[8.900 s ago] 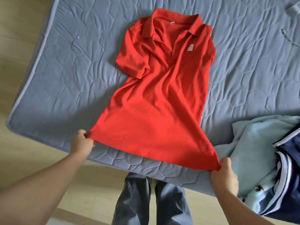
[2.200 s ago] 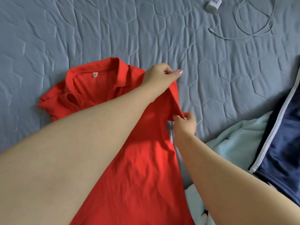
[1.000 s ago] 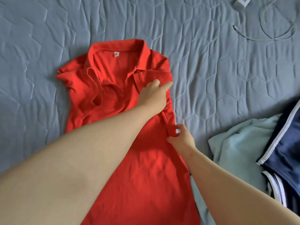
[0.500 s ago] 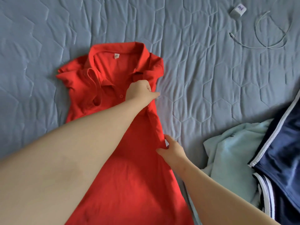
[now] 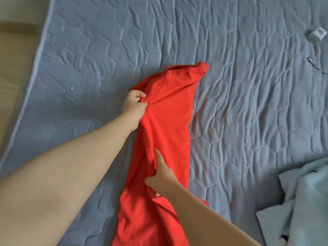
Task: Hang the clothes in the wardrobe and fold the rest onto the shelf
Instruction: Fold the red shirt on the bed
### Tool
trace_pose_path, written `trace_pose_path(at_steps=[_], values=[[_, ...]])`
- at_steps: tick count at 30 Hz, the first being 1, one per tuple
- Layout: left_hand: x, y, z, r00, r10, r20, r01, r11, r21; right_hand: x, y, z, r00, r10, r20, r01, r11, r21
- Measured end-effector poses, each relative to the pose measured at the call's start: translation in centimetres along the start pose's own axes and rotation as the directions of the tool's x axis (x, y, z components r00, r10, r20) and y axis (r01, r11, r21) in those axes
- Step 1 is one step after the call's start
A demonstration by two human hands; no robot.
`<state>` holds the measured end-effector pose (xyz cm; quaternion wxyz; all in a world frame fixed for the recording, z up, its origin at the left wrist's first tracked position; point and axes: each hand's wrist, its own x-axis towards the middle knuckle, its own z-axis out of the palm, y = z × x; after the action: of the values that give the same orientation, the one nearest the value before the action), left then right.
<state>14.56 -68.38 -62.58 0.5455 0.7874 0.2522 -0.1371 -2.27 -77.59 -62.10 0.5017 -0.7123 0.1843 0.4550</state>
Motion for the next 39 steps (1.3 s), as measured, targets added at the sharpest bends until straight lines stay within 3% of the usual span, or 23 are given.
trace_pose_path(at_steps=[5, 8, 13, 16, 20, 22, 26, 28, 30, 31, 33, 34, 36, 38, 39], values=[[2.0, -3.3, -2.1, 0.984, -0.153, -0.090, 0.148, 0.987, -0.065, 0.5, 1.7, 3.1, 0.996, 0.070, -0.049, -0.084, 0.897, -0.435], [1.7, -4.2, -2.7, 0.984, -0.181, -0.003, 0.180, 0.981, -0.078, 0.0, 3.6, 3.9, 0.986, 0.021, -0.168, -0.114, 0.812, -0.572], [-3.3, -6.9, -4.0, 0.992, -0.091, 0.088, 0.075, 0.982, 0.172, -1.1, 5.7, 2.1, 0.982, 0.002, -0.189, -0.123, 0.769, -0.627], [-8.5, -10.6, -4.9, 0.990, -0.063, 0.122, 0.013, 0.928, 0.373, -2.4, 7.1, 0.9, 0.981, 0.027, -0.192, -0.164, 0.646, -0.745], [-14.6, -15.1, -6.4, 0.981, -0.011, 0.194, -0.084, 0.878, 0.472, -3.4, 8.5, 0.0, 0.968, -0.003, -0.253, -0.216, 0.510, -0.833], [-17.2, -17.0, -7.1, 0.974, -0.029, 0.224, -0.098, 0.841, 0.532, -4.3, 8.9, 0.3, 0.970, -0.030, -0.240, -0.179, 0.579, -0.796], [-20.9, -20.4, -8.2, 0.944, -0.205, 0.257, 0.025, 0.825, 0.565, -6.7, 9.3, 3.1, 0.997, -0.002, -0.081, -0.036, 0.885, -0.465], [-21.5, -20.4, -8.5, 0.924, -0.316, 0.215, 0.213, 0.893, 0.397, -7.5, 9.2, 5.5, 0.999, -0.009, 0.036, 0.020, 0.941, -0.338], [-21.8, -20.3, -9.0, 0.856, -0.483, 0.185, 0.455, 0.873, 0.176, -8.1, 9.2, 8.4, 0.963, 0.032, 0.266, 0.017, 0.984, -0.180], [-21.8, -20.4, -9.4, 0.813, -0.550, 0.192, 0.531, 0.835, 0.147, -8.3, 9.3, 9.6, 0.922, 0.065, 0.382, -0.024, 0.994, -0.109], [-22.2, -20.7, -9.9, 0.762, -0.614, 0.203, 0.588, 0.789, 0.179, -8.5, 9.2, 11.2, 0.851, 0.129, 0.508, -0.049, 0.984, -0.169], [-22.4, -21.0, -10.1, 0.779, -0.594, 0.202, 0.553, 0.802, 0.227, -8.3, 9.4, 11.7, 0.860, 0.143, 0.489, -0.032, 0.973, -0.227], [-22.7, -21.5, -10.2, 0.845, -0.498, 0.196, 0.417, 0.842, 0.341, -8.0, 9.9, 11.5, 0.950, 0.108, 0.292, -0.026, 0.962, -0.270], [-22.9, -22.1, -9.7, 0.880, -0.434, 0.194, 0.324, 0.845, 0.425, -7.9, 10.9, 10.2, 0.993, 0.088, -0.081, -0.106, 0.960, -0.259], [-22.9, -22.3, -9.3, 0.895, -0.413, 0.168, 0.293, 0.828, 0.478, -8.0, 11.4, 9.3, 0.959, 0.090, -0.269, -0.158, 0.957, -0.244]])
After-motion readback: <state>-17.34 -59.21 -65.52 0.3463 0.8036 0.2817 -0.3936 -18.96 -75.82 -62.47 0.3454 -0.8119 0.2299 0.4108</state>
